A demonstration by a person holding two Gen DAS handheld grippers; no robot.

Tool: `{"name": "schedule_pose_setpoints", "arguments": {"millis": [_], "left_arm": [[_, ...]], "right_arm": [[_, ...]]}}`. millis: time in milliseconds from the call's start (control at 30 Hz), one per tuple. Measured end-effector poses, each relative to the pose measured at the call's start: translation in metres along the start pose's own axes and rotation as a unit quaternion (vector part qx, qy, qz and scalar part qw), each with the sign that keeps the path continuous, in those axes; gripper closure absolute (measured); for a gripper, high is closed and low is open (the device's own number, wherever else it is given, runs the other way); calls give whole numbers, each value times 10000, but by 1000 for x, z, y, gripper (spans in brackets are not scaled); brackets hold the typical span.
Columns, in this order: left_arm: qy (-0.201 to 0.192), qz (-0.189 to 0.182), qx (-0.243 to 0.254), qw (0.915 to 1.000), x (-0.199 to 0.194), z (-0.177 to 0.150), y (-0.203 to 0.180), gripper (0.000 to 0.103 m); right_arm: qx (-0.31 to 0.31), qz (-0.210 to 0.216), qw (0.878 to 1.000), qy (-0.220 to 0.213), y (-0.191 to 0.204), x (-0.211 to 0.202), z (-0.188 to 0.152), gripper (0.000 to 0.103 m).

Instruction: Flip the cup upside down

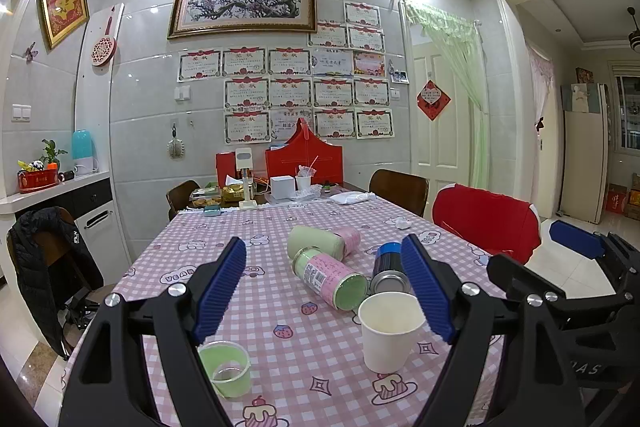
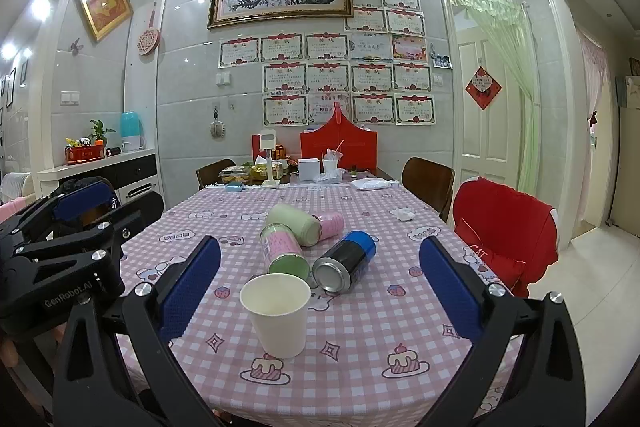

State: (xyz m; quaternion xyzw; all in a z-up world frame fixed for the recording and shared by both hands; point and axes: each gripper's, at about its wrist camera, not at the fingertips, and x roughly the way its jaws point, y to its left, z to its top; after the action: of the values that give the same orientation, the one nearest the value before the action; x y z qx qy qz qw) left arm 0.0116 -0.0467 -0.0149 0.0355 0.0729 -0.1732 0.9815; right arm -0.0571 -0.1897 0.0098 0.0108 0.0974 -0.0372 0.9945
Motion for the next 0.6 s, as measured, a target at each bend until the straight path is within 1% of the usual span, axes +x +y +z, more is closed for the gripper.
{"name": "schedule_pose_setpoints", "arguments": {"millis": [600], "left_arm": [[19,6,6,10000,0,0,1,24]], "right_arm": [[25,9,10000,21,0,0,-1,7]]}}
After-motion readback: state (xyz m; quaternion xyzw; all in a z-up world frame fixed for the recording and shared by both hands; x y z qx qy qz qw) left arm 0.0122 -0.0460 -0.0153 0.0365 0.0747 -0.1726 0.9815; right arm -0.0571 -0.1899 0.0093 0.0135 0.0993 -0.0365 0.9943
